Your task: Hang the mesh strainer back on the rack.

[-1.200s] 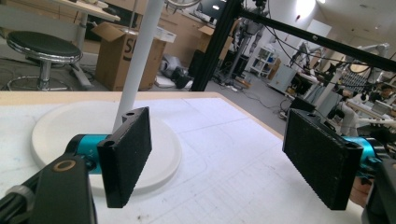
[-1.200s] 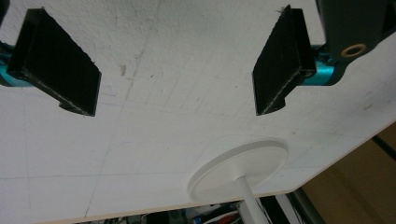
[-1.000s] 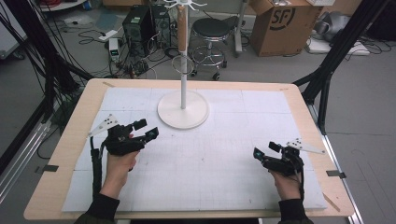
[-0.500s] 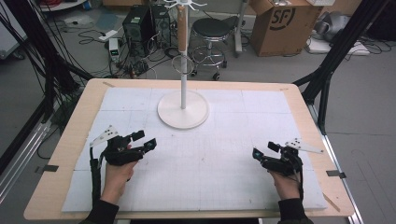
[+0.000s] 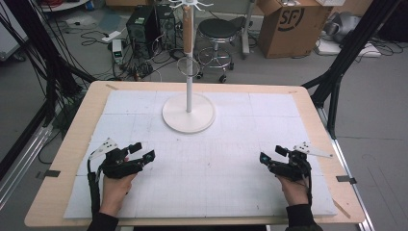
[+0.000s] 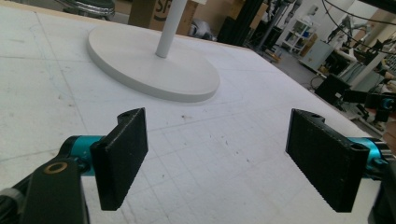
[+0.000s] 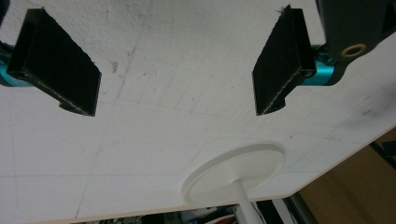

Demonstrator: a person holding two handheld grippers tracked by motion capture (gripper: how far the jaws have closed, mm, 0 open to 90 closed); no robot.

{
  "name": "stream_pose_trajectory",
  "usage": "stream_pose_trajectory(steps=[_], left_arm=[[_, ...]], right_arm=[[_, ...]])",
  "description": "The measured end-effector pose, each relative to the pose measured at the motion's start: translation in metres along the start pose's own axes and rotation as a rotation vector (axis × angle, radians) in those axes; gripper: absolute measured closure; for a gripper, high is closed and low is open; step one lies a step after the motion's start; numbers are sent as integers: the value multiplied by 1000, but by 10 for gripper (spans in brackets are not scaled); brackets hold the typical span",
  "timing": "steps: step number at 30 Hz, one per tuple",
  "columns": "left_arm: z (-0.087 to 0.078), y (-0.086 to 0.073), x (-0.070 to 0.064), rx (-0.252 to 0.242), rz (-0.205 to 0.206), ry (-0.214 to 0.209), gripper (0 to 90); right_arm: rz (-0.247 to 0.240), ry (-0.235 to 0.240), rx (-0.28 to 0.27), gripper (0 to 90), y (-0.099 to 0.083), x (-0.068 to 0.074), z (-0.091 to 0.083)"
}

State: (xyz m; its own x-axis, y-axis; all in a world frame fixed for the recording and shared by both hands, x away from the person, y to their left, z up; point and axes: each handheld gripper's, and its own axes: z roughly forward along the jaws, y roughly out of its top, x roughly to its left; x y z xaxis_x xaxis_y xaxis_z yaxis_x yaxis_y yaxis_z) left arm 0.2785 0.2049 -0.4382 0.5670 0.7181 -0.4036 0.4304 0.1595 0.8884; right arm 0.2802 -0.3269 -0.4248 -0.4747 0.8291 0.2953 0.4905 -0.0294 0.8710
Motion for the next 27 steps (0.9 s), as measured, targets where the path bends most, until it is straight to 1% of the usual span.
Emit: stream_pose_trajectory(steps=[7,12,20,27], left_arm=[[-2,1,2,-7,-19,2,212],[-3,0,3,-2,-21,10,212],[-1,-1,2,13,-12,18,212],[-1,-1,2,16,-4,21,212]], right_arm=[[-4,2,1,147,0,0,1],[-1,4,-1,147,0,1,1],[-8,3,-6,147,1,1,1],[-7,1,-5,147,1,1,1]])
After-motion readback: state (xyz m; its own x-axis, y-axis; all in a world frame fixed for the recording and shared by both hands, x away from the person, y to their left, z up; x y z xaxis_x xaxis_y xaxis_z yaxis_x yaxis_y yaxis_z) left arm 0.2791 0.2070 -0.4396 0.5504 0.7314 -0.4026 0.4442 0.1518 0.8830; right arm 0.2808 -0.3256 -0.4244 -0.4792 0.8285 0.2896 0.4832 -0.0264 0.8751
